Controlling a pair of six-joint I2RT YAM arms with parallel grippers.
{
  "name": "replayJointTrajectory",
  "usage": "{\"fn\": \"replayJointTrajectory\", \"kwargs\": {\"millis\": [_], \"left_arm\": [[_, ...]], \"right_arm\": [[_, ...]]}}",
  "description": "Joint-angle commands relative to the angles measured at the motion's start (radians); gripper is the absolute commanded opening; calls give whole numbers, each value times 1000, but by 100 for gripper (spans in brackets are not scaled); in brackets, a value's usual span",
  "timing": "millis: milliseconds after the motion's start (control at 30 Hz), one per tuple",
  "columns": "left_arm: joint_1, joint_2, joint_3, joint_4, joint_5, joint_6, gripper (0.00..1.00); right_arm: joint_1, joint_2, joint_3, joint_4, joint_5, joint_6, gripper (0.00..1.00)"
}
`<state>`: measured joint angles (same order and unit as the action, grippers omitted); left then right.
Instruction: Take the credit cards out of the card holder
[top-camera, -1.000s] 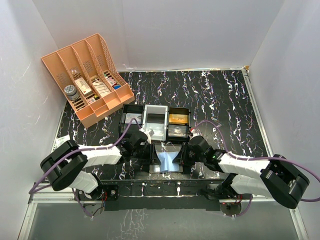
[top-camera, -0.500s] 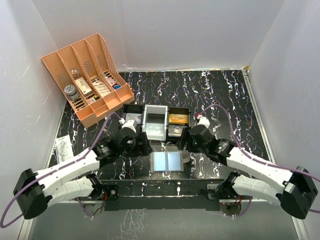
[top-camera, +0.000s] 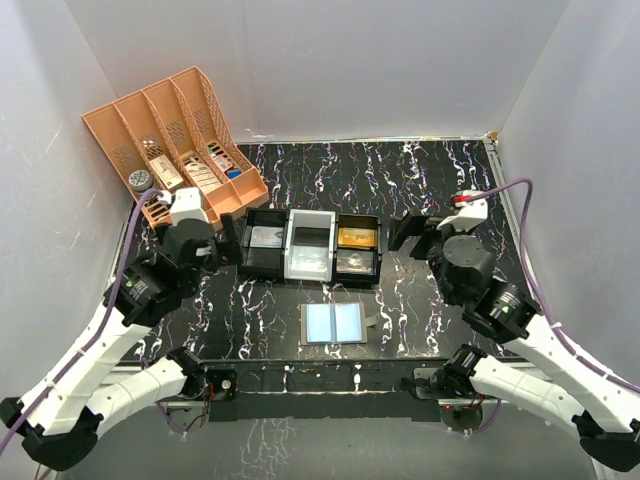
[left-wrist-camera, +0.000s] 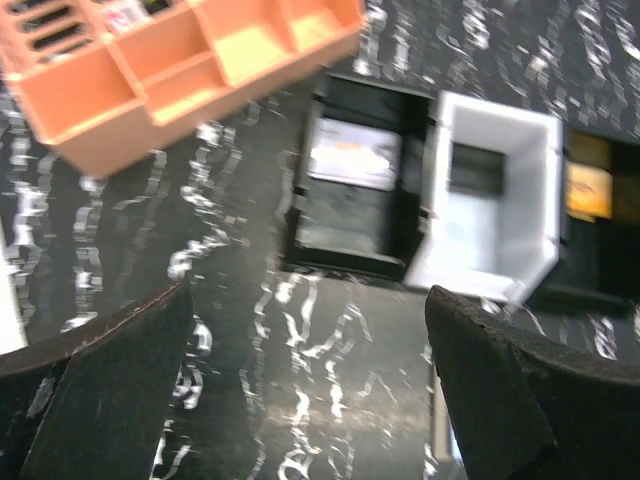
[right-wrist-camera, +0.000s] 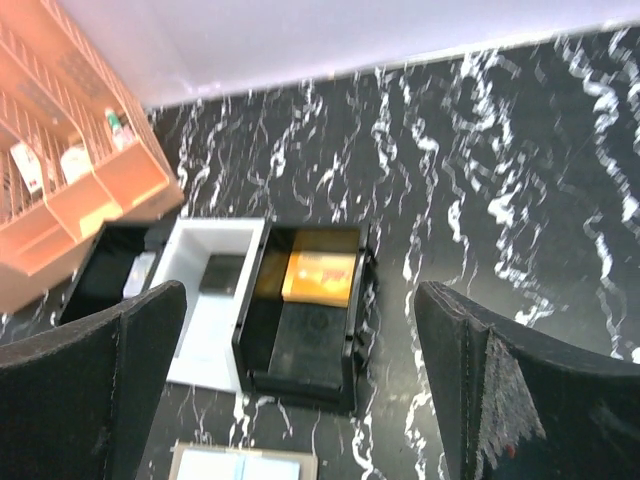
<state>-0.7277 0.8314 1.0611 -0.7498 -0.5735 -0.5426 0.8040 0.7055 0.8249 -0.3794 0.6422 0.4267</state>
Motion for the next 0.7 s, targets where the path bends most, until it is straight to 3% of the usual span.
{"fn": "replayJointTrajectory", "kwargs": {"millis": [0,100,167,233,367,500,667], "left_arm": [[149,6,44,-67,-36,160,99],[282,108,67,-59,122,188,99],[355,166,122,-92,141,140,98],[374,113,145,-33,161,143,99],[375,1,157,86,207,180,99],[374,72,266,-70,147,126,99],[374,130,273,-157,76,74,99]], "right_arm": [[0,-2,104,81,94,-148,98],[0,50,170,-4,126,-133,98],[0,80,189,-50,192,-72,98],[-2,66,158,-4,208,-83,98],[-21,78,159,24,133,-107,98],[-107,217,257,-70,8,-131,98],[-347,296,323,-74,-257,-124,98]]}}
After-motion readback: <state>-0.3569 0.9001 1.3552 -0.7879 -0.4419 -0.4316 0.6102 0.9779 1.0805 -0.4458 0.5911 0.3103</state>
